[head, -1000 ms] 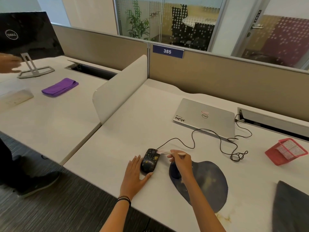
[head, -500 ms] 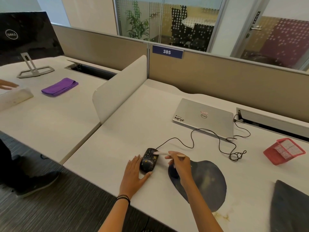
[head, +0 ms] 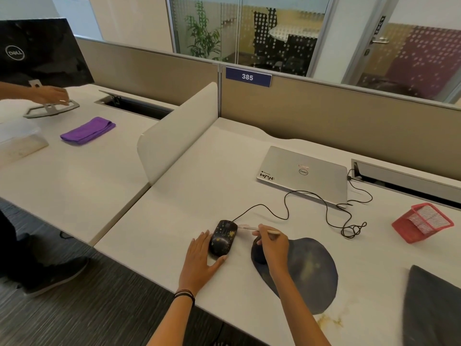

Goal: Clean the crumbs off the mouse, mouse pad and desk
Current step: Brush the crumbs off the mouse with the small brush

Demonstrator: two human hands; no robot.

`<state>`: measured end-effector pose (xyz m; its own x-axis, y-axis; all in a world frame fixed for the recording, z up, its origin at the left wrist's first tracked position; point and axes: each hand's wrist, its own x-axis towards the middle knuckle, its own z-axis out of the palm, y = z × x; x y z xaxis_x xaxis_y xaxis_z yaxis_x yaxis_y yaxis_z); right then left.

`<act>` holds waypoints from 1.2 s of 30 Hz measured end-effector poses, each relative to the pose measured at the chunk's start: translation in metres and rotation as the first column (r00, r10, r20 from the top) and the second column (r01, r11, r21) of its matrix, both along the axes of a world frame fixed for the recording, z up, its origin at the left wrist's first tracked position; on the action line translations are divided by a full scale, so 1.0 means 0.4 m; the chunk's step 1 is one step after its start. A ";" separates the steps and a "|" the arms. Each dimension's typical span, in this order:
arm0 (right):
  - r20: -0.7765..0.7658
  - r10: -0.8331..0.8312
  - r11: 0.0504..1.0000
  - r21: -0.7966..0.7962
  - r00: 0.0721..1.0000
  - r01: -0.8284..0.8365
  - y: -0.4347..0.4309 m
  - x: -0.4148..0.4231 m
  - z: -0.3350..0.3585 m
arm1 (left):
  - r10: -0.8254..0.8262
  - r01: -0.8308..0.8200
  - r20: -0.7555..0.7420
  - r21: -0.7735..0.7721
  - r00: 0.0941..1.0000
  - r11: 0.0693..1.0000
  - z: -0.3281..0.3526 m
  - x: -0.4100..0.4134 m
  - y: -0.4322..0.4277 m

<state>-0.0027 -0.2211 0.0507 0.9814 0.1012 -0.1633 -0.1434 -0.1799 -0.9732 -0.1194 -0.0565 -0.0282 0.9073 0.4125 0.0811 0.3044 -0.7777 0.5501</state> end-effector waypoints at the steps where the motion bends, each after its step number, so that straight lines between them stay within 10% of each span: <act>1: -0.007 0.015 1.000 0.017 1.000 -0.014 -0.001 0.002 0.002 | 0.001 -0.001 0.001 0.000 1.000 1.000 -0.001 0.000 0.000; 36: 0.133 0.212 0.976 -0.074 0.968 -0.203 0.012 -0.026 0.029 | 0.002 -0.002 -0.007 0.001 1.000 1.000 0.011 0.000 -0.005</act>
